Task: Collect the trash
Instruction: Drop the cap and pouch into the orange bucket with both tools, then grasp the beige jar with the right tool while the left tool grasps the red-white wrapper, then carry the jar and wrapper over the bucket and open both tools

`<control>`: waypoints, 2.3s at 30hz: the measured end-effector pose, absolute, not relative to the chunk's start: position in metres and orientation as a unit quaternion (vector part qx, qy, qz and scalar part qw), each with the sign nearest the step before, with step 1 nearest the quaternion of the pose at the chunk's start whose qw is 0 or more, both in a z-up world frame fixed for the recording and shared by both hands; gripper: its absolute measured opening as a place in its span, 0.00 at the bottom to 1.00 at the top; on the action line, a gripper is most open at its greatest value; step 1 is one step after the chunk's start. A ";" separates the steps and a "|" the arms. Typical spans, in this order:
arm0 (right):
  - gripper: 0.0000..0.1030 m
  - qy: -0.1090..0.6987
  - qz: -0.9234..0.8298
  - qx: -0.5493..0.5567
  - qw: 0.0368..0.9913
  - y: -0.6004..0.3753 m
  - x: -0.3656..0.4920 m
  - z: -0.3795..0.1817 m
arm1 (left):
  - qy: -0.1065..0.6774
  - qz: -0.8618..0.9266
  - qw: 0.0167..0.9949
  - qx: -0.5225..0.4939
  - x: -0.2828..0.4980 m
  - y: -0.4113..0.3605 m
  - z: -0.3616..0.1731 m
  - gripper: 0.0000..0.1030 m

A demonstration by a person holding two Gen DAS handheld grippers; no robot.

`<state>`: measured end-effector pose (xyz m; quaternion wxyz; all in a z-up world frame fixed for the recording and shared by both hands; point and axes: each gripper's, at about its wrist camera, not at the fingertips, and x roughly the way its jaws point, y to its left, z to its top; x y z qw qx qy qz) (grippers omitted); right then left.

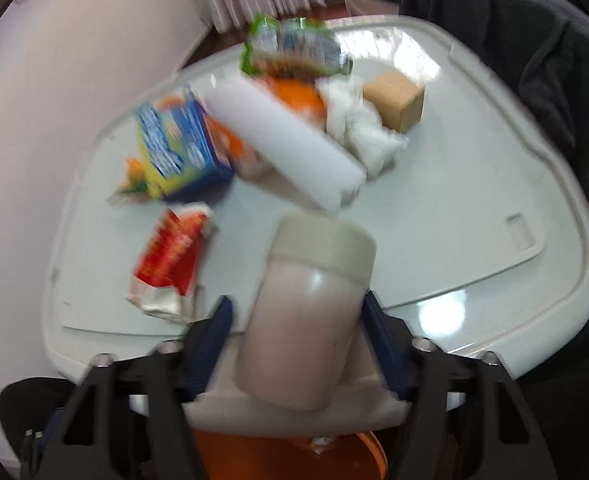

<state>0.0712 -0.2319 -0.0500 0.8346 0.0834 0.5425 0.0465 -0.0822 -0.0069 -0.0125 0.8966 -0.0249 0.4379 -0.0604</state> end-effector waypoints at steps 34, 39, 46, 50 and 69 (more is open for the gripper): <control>0.46 0.513 0.106 0.121 0.843 -0.296 0.066 -0.053 | 0.461 -0.096 0.882 0.003 0.064 -0.081 -0.050 0.31; 0.46 0.509 0.104 0.116 0.847 -0.293 0.064 -0.053 | 0.447 -0.104 0.888 -0.018 0.044 -0.071 -0.034 0.29; 0.46 0.477 0.127 0.120 0.861 -0.291 0.057 -0.041 | 0.417 -0.118 0.901 -0.007 -0.002 -0.067 0.001 0.29; 0.46 0.455 0.152 0.125 0.868 -0.288 0.045 -0.024 | 0.410 -0.107 0.906 -0.007 -0.032 -0.055 0.016 0.29; 0.46 0.416 0.251 0.000 0.874 -0.236 -0.100 0.024 | 0.456 -0.062 0.888 0.015 -0.126 -0.036 0.003 0.30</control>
